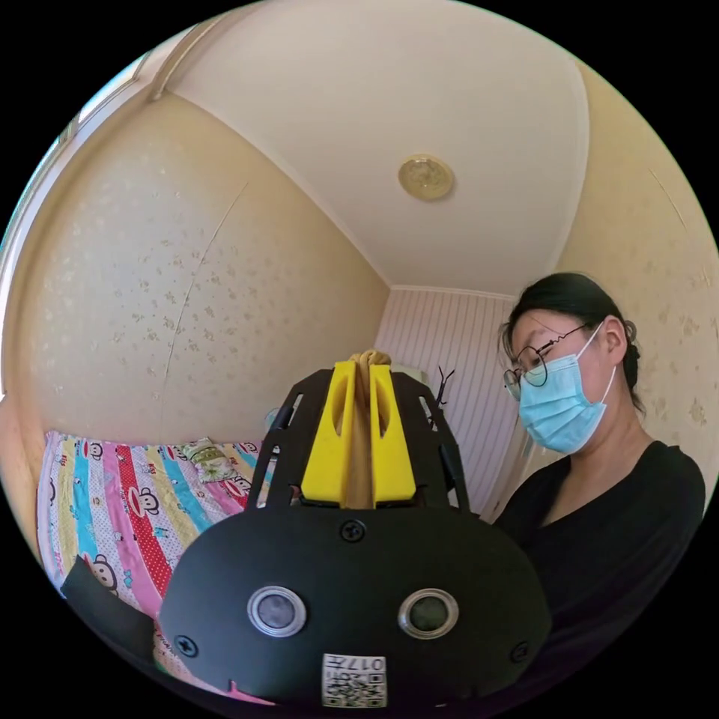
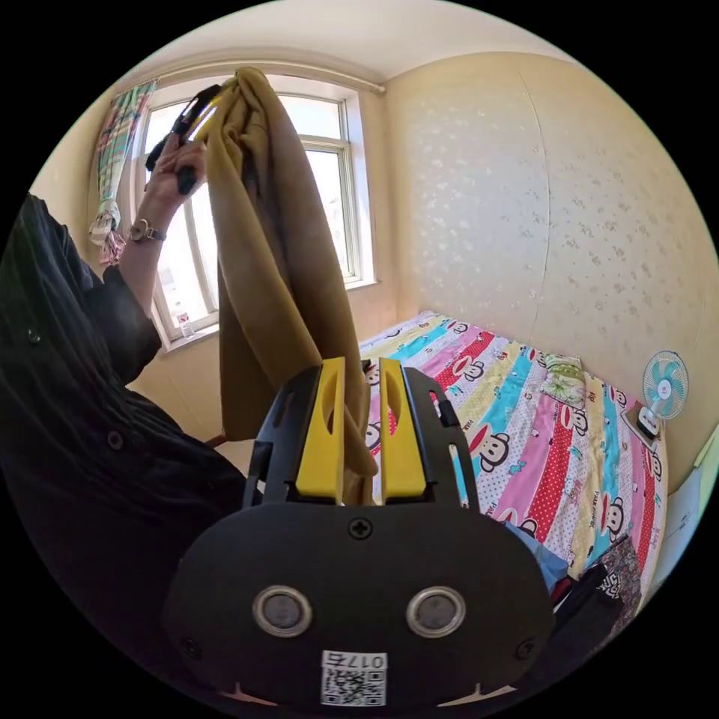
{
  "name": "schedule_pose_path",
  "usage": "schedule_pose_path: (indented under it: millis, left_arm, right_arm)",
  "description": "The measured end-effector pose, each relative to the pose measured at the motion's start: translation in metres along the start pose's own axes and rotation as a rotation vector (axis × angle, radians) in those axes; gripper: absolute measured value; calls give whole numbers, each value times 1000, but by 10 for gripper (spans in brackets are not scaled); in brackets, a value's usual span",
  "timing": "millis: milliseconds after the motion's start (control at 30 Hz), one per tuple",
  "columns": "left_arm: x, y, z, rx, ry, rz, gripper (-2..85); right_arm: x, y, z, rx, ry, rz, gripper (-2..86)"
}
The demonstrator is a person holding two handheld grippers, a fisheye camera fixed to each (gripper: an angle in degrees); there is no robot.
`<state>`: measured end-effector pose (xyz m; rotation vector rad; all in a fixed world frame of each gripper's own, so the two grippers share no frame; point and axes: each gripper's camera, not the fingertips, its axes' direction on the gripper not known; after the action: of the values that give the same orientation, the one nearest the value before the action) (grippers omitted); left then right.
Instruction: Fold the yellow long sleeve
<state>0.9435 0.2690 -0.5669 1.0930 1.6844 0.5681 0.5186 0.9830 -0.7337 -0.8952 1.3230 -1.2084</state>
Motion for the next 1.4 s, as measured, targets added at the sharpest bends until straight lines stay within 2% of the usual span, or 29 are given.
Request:
schedule_pose_path:
  millis: [67, 200, 367, 533, 633, 700, 767, 800, 867, 1000, 1100, 1167, 1300, 1400]
  left_arm:
    - [19, -3, 4, 1, 15, 22, 20]
    - [32, 5, 26, -30, -15, -20, 19]
    - [44, 18, 61, -79, 70, -84, 18]
    - [73, 24, 78, -133, 118, -51, 19]
    - [85, 21, 63, -93, 123, -28, 19]
    - [90, 18, 54, -73, 143, -10, 21]
    - [95, 16, 54, -59, 125, -9, 22]
    - [96, 16, 57, -61, 115, -14, 22]
    - [97, 14, 73, -70, 99, -40, 23]
    - [95, 9, 103, -112, 116, -95, 25]
    - [92, 6, 133, -178, 130, -148, 29]
    - [91, 2, 153, -213, 181, -185, 32]
    - [93, -11, 165, -245, 172, -190, 34]
    - [91, -24, 164, -245, 185, -199, 34]
  right_arm:
    - [8, -6, 14, -25, -19, 23, 75]
    - [4, -18, 26, -67, -223, 11, 86]
    - [-3, 8, 11, -8, -176, 55, 109]
    - [23, 18, 16, -16, 1, 208, 40]
    - [43, 3, -25, 102, 199, 209, 36]
    - [79, -8, -63, 226, 292, 311, 42]
    - [119, -18, -76, 216, 182, 421, 52]
    - [140, -25, -76, 137, 76, 462, 61]
    - [145, -19, -81, 138, 31, 479, 75]
    - [99, 30, -104, 304, 134, 396, 102]
    - [72, 61, -116, 311, -37, 289, 125]
    - [46, 76, -121, 289, -117, 188, 143]
    - [-2, 102, -128, 233, -247, 67, 167]
    - [-11, 111, -125, 222, -240, 73, 159]
